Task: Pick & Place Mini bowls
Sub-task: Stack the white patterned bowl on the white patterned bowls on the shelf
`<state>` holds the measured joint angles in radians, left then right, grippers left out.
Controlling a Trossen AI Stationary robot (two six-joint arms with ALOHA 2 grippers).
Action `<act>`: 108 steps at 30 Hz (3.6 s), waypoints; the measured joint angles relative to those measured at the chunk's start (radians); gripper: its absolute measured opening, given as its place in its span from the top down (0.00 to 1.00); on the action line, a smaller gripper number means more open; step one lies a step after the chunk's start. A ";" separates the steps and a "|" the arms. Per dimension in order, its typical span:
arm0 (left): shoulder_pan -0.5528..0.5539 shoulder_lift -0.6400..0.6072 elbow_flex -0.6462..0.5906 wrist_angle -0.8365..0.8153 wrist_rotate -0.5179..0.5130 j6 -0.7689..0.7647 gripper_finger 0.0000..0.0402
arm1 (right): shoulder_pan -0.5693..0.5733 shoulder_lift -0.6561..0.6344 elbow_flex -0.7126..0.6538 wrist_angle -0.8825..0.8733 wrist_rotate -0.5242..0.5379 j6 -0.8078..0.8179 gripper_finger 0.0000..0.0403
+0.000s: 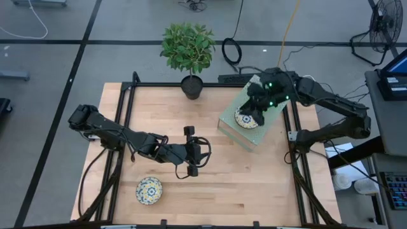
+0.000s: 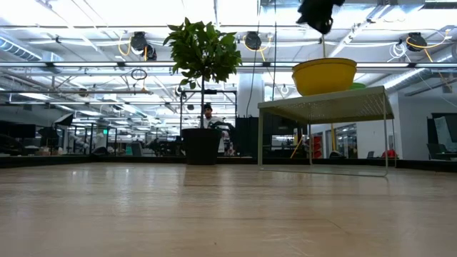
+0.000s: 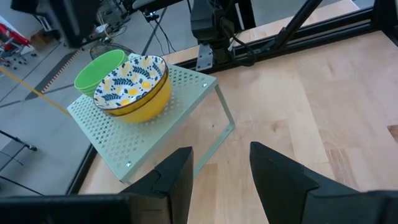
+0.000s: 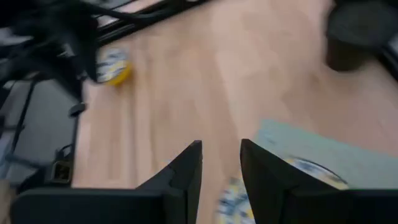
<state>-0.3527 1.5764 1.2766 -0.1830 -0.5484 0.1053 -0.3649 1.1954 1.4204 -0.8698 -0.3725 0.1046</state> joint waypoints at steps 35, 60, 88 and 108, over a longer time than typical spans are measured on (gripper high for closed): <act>-0.016 -0.010 0.010 -0.292 0.223 -0.282 0.60 | 0.705 -0.020 -0.554 0.933 -0.001 -0.141 0.76; -0.426 -0.037 -0.196 -0.981 0.455 -1.516 0.60 | 0.740 -0.019 -0.643 1.031 0.004 -0.123 0.76; -0.366 -0.037 -0.351 -0.731 0.345 -1.576 0.60 | 0.740 -0.019 -0.644 1.024 0.004 -0.124 0.77; -0.067 -0.084 -0.349 -0.756 0.272 -1.330 0.60 | 0.740 -0.019 -0.644 1.023 0.004 -0.124 0.76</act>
<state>-0.4195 1.4925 0.9276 -0.9394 -0.2768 -1.2244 0.3752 1.1759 0.7769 0.1530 -0.3683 -0.0196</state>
